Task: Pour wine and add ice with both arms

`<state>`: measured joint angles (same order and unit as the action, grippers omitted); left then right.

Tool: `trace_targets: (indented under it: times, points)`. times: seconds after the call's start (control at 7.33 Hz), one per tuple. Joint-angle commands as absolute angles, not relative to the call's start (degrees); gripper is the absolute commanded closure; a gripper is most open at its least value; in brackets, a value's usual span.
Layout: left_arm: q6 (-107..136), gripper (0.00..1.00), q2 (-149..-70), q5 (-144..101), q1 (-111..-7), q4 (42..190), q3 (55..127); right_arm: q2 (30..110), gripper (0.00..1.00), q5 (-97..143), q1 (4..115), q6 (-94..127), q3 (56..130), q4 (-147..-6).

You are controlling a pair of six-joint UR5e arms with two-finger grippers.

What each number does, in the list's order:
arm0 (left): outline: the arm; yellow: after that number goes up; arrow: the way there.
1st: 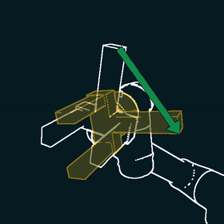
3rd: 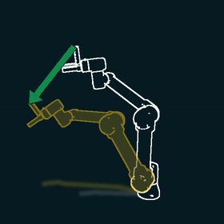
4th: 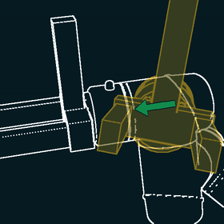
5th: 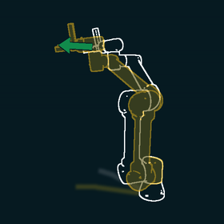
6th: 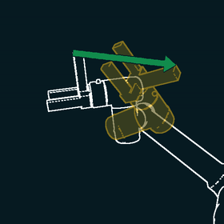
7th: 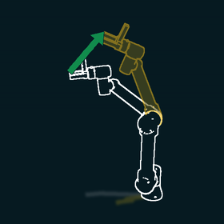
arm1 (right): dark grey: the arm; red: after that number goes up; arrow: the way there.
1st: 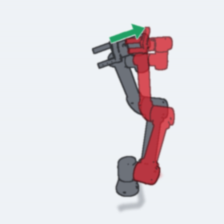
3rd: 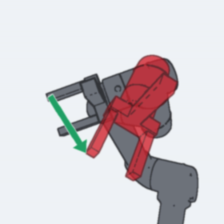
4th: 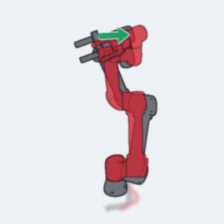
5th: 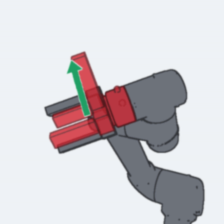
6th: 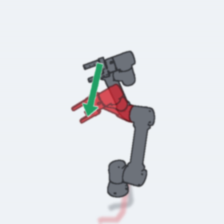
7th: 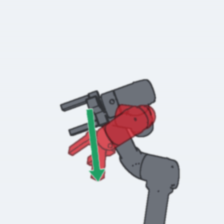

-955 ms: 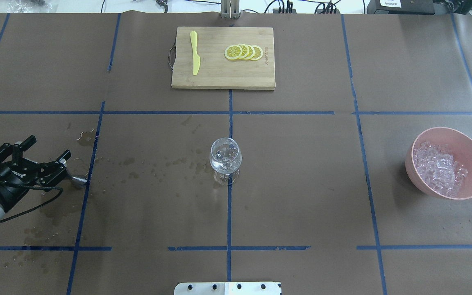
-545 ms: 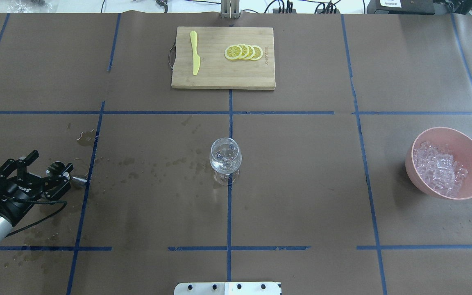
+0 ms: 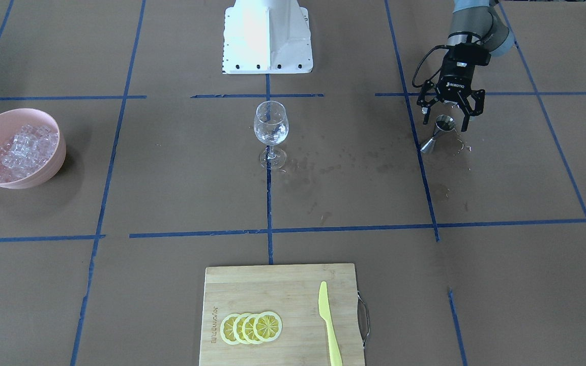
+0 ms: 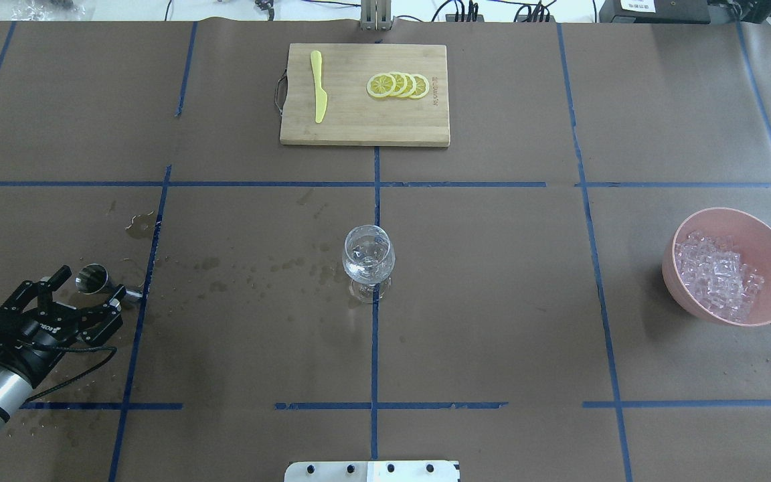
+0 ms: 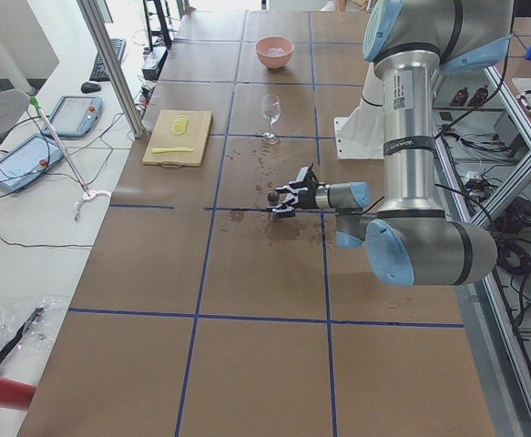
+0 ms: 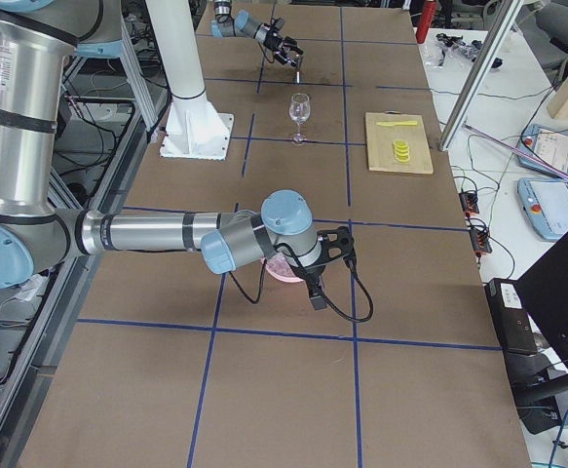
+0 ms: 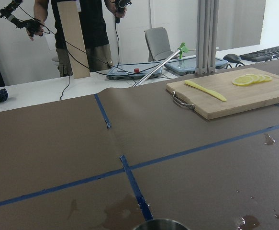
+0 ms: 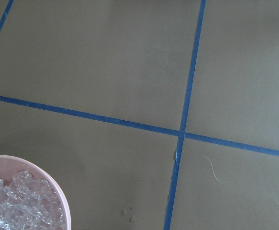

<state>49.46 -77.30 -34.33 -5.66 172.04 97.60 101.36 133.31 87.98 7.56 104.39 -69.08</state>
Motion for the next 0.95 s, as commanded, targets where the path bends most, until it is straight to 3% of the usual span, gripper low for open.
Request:
trace_targets:
  times: [0.0, 0.27, 0.55, 0.82]
  points:
    - [51.1, 0.00, -79.7, -34.2, -5.2, 172.1, 94.4, 101.3, 0.00, 133.2, 88.0, 7.6, 104.3, -69.1]
    - [51.1, 0.04, -81.0, -33.9, -5.1, 172.2, 92.7, 101.3, 0.00, 133.2, 88.0, 7.6, 104.3, -69.1]
    - [51.1, 0.17, -81.3, -33.9, -5.1, 173.2, 92.1, 101.2, 0.00, 133.2, 88.0, 7.6, 104.2, -69.1]
    - [51.2, 0.40, -81.3, -33.9, -5.1, 173.4, 91.4, 101.2, 0.00, 133.2, 88.0, 7.6, 104.2, -69.1]
